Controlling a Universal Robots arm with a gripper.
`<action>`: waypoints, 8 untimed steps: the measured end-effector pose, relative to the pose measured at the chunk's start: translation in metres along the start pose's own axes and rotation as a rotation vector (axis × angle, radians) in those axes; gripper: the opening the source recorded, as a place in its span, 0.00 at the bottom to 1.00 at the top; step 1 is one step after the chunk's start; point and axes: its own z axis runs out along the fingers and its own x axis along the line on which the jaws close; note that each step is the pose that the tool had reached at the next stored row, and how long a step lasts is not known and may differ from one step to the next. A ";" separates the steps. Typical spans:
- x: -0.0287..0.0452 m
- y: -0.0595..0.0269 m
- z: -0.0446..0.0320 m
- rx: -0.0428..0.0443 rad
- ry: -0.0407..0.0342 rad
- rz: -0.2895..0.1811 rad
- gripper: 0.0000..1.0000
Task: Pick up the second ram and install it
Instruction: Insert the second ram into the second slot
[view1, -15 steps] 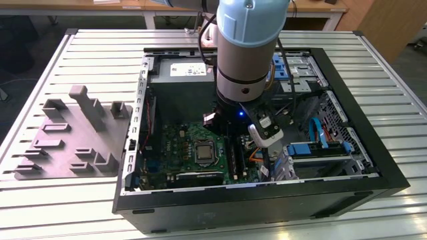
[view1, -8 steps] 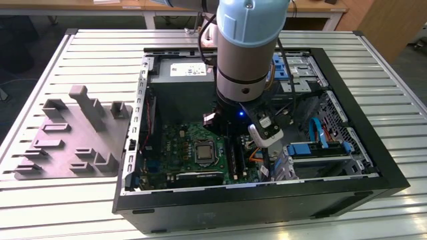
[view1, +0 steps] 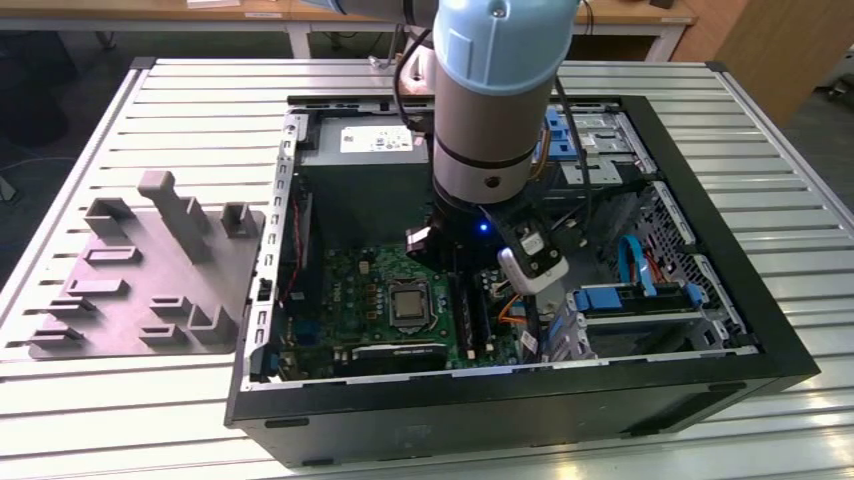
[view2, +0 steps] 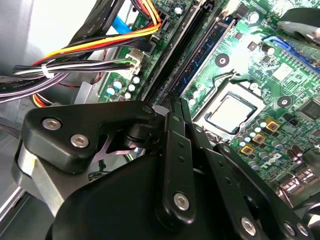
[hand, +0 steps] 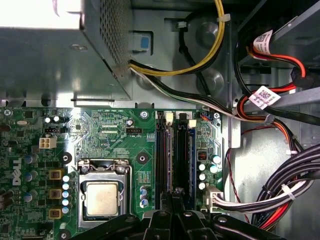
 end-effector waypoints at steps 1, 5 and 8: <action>0.0000 0.0000 0.0005 -0.0003 -0.0001 0.000 0.11; 0.0001 -0.0001 0.0015 0.0002 0.0001 0.000 0.11; 0.0001 0.0000 0.0020 -0.0001 0.0000 0.000 0.11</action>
